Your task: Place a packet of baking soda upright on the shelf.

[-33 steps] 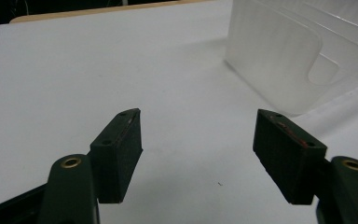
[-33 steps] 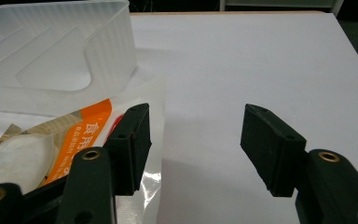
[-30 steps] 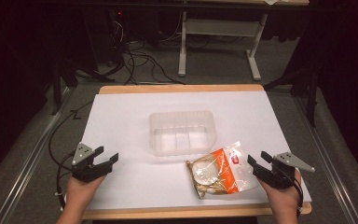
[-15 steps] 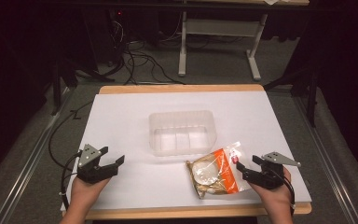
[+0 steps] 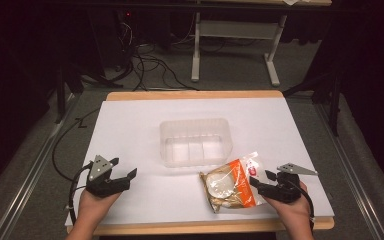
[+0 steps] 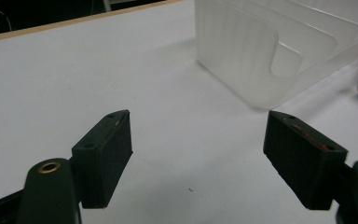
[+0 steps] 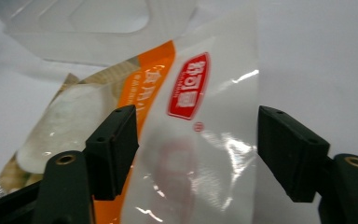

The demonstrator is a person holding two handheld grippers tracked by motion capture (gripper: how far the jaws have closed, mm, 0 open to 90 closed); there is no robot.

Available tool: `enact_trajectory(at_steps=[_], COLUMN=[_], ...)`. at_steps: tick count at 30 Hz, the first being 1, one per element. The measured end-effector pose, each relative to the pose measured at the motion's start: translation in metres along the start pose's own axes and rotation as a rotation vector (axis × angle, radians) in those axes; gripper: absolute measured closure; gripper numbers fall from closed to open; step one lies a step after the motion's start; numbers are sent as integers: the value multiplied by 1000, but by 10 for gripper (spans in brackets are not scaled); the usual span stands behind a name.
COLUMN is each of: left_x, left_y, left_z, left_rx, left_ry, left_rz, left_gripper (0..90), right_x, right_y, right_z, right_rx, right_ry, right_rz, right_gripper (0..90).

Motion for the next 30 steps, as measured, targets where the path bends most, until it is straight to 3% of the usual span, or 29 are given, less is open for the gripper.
enact_trajectory(at_steps=[3,9,16,26,28,29,30], left_x=[-1,-2,-4,-7,-7,-7,-8], left_y=[0,-1,-1,0,0,0,0], left_z=[0,1,1,0,0,0,0], left_rx=[3,12,9,-10,-10,-12,-13], left_ry=[1,-3,-1,-20,-22,-24,-24], left_rz=[8,21,39,42,46,46,46], left_gripper=[242,245,251,250,250,250,250], right_x=[9,28,45,59,60,61,61], right_y=[2,8,12,12,12,12,12], right_z=[-2,-15,-19,-15,-14,-14,-14], right_rx=[-16,-110,-155,-158,-156,-160,-160], right_ry=[15,67,128,166,166,163,163], right_rz=[-30,-97,-170,-196,-201,-210,-210], right_gripper=[332,419,531,580,618,692,692])
Point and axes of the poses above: each handheld gripper's, and its own axes: z roughly forward along the jaws, y roughly out of its top, x roughly to its left, the point moved 4 cm from there along z, roughly forward along the jaws, and after that the axes turned 13 degrees about y, right-handed, at the moved point
